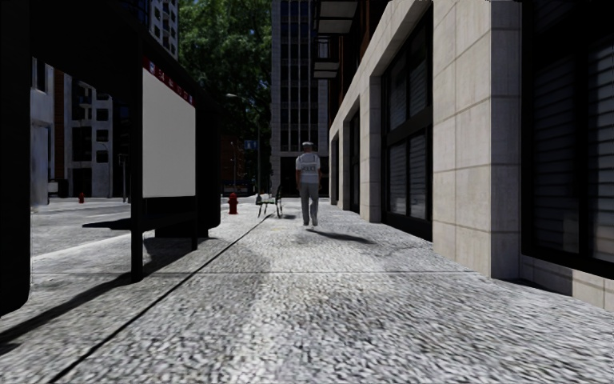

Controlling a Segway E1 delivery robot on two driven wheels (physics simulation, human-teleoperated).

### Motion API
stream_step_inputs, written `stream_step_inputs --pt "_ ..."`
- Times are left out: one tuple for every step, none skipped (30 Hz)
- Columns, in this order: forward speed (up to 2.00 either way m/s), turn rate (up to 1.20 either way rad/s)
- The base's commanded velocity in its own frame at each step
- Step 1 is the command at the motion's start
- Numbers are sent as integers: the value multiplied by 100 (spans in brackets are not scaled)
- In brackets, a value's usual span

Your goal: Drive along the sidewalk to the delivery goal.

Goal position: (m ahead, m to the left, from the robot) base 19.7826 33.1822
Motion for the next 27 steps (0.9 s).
stream_step_inputs --pt "200 0" --pt "200 0" --pt "200 0" --pt "200 0" --pt "200 0" --pt "200 0" --pt "200 0" --pt "200 0" --pt "200 0" --pt "200 0" --pt "200 0" --pt "200 0" --pt "200 0" --pt "200 0" --pt "200 0" --pt "200 0" --pt "200 0" --pt "200 0" --pt "200 0" --pt "200 0" --pt "200 0" --pt "200 0" --pt "200 0" --pt "200 0" --pt "200 0" --pt "200 0" --pt "200 0"
